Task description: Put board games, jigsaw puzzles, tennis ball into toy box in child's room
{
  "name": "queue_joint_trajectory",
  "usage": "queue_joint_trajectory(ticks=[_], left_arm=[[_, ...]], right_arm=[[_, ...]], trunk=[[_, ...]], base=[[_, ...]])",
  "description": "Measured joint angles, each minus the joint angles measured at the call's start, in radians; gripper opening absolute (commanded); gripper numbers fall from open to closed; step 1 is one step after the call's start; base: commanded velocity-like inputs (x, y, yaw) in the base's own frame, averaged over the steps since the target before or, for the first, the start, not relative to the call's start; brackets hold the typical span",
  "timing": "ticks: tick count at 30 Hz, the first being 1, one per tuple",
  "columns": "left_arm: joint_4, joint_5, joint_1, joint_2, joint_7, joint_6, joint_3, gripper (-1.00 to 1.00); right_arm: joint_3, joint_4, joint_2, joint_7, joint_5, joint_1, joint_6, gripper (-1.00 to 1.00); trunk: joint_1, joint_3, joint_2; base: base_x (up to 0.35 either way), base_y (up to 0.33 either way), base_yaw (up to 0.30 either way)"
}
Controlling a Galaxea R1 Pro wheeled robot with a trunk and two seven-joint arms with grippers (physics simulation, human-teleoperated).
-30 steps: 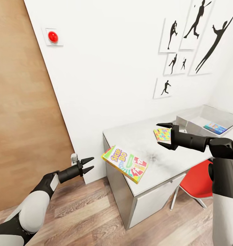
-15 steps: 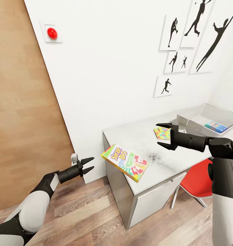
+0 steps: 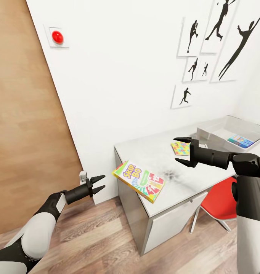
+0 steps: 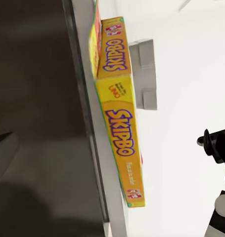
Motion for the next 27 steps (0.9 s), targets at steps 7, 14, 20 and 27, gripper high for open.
queue_joint_trajectory(ticks=[7,14,20,27], left_arm=[[0.0,0.0,0.0,0.0,-0.001,-0.001,-0.001,1.0],[0.0,0.0,0.0,0.0,-0.001,-0.002,-0.001,1.0],[0.0,0.0,0.0,0.0,-0.001,-0.002,-0.001,1.0],[0.0,0.0,0.0,0.0,-0.001,-0.003,-0.001,1.0]], right_arm=[[0.0,0.0,0.0,-0.001,0.0,0.0,0.0,1.0],[0.0,0.0,0.0,-0.001,0.0,0.0,0.0,1.0],[0.001,0.0,0.0,0.0,0.0,0.0,0.0,1.0],[0.001,0.0,0.0,-0.001,0.0,-0.001,0.0,1.0]], trunk=[[0.0,0.0,0.0],[0.0,0.0,0.0],[0.0,0.0,0.0],[0.0,0.0,0.0]], base=[[0.0,-0.116,0.0],[0.0,-0.018,0.0],[0.005,-0.059,0.0],[0.021,-0.045,0.0]])
